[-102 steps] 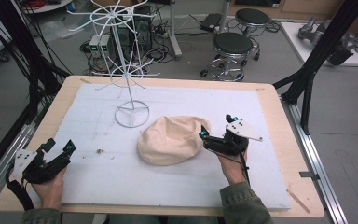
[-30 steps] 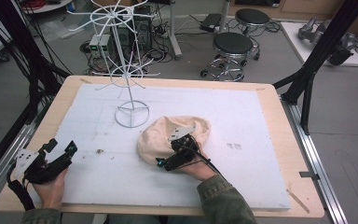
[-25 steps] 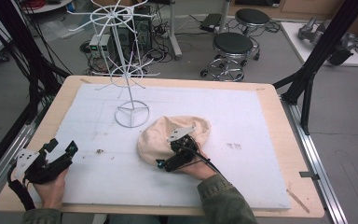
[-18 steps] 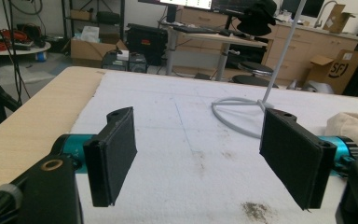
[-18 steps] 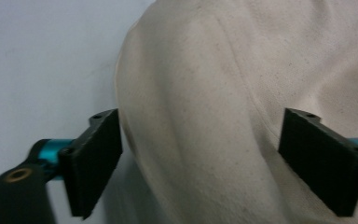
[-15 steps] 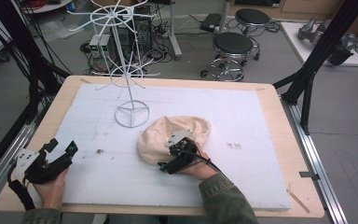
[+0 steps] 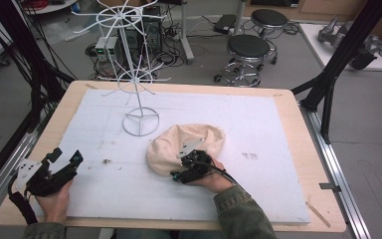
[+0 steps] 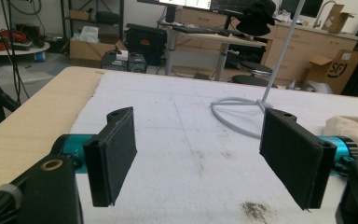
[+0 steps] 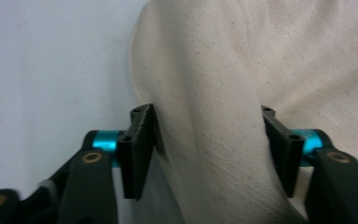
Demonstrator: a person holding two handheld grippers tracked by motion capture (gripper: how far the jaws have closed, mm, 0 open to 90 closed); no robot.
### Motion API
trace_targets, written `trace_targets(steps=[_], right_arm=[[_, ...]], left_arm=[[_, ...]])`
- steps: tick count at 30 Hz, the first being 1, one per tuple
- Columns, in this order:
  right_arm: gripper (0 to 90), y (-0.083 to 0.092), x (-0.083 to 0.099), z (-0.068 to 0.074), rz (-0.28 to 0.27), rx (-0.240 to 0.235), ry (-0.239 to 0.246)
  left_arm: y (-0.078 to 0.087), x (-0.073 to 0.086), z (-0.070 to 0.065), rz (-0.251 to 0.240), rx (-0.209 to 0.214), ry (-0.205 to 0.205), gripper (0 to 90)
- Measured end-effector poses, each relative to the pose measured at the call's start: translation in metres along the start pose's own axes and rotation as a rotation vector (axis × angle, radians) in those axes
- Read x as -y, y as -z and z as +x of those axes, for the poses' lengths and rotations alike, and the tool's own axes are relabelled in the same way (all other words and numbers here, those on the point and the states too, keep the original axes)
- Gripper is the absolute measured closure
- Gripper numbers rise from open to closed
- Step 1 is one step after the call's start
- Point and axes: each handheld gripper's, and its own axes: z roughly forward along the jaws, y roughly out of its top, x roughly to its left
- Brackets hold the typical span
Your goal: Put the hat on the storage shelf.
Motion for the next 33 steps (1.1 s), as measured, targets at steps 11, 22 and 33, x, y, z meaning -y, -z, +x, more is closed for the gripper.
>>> trace_targets(steps=[11,22,33], right_arm=[[78.5,0.014,-0.006,0.017,-0.061,0.007,0.05],[78.7,0.014,-0.006,0.016,-0.065,-0.001,0.043],[79.4,0.018,-0.005,0.016,-0.076,0.018,0.032]], left_arm=[[0.0,0.0,0.0,0.001,0.001,-0.003,27.1],[0.0,0.0,0.0,-0.001,0.003,0.0,27.1],[0.0,-0.001,0.0,-0.006,0.006,0.003,27.1]])
